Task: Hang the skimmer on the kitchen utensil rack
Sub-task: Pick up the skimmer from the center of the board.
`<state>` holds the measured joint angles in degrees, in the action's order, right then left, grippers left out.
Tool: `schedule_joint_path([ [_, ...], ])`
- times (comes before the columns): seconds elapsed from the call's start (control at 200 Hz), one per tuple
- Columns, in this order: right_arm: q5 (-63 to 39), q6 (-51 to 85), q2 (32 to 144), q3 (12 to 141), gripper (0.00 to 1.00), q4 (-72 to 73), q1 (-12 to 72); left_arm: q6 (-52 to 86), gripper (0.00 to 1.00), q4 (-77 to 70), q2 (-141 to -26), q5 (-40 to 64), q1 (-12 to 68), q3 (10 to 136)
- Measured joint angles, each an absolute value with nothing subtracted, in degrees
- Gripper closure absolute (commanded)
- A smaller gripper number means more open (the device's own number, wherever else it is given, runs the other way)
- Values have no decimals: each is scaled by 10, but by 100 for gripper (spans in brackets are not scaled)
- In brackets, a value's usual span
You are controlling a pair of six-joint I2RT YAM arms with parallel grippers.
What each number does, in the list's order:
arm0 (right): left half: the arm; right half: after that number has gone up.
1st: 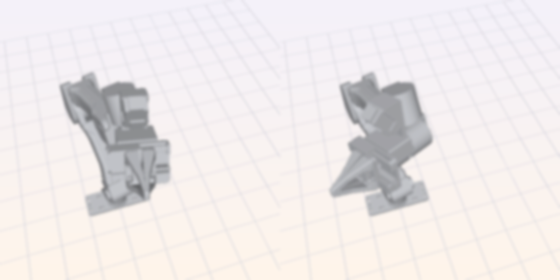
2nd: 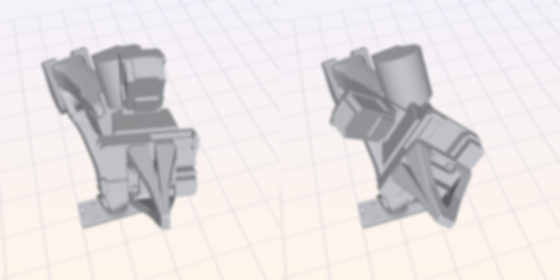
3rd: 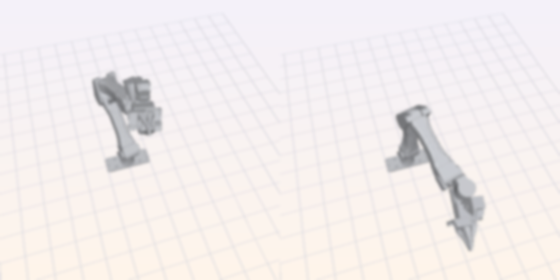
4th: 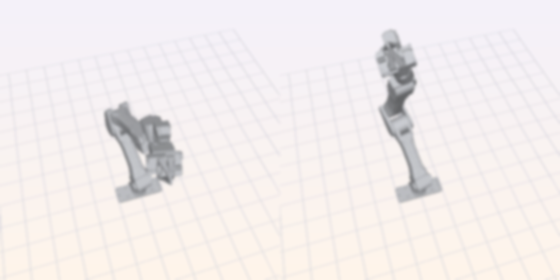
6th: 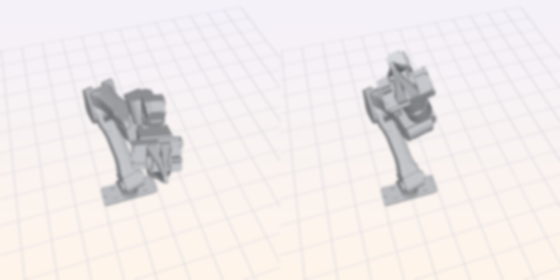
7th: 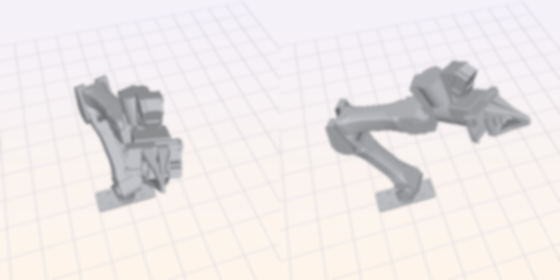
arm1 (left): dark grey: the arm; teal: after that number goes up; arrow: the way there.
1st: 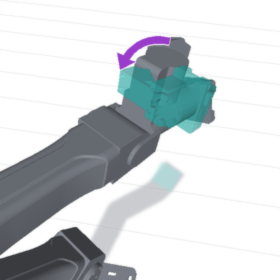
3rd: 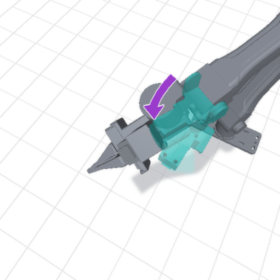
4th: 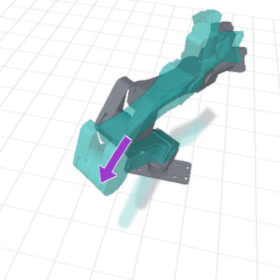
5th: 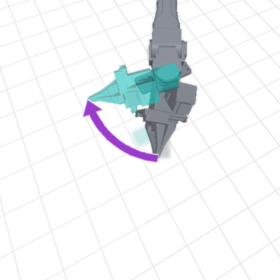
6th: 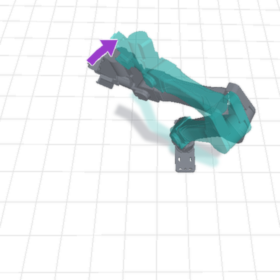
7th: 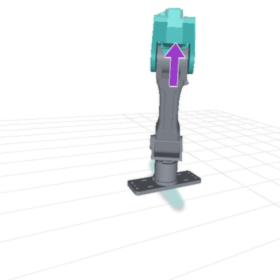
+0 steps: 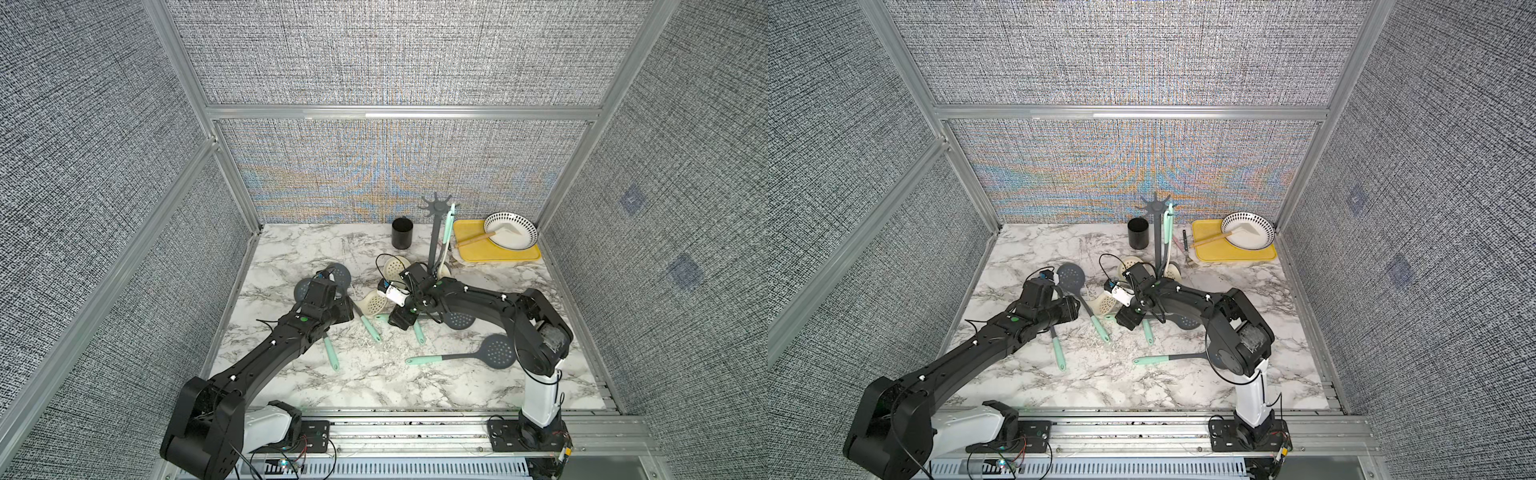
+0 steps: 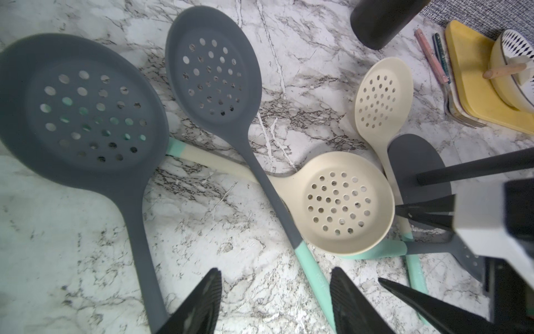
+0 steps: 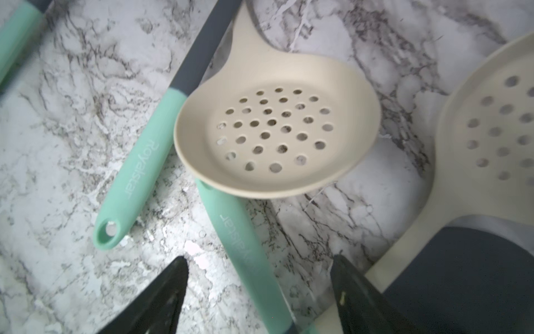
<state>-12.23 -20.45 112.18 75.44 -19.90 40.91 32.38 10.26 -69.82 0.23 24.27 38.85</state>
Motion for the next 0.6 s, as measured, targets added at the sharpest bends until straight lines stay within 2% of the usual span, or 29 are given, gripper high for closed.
schedule_joint_path([
  [0.23,-114,-239,1145,772,37,-250,399,324,40,98,-693,17,239,383],
  [0.546,-141,-268,1140,762,80,-270,399,326,42,79,-660,57,237,371],
  [0.601,-147,-272,1125,744,84,-269,399,326,41,72,-642,67,236,368],
])
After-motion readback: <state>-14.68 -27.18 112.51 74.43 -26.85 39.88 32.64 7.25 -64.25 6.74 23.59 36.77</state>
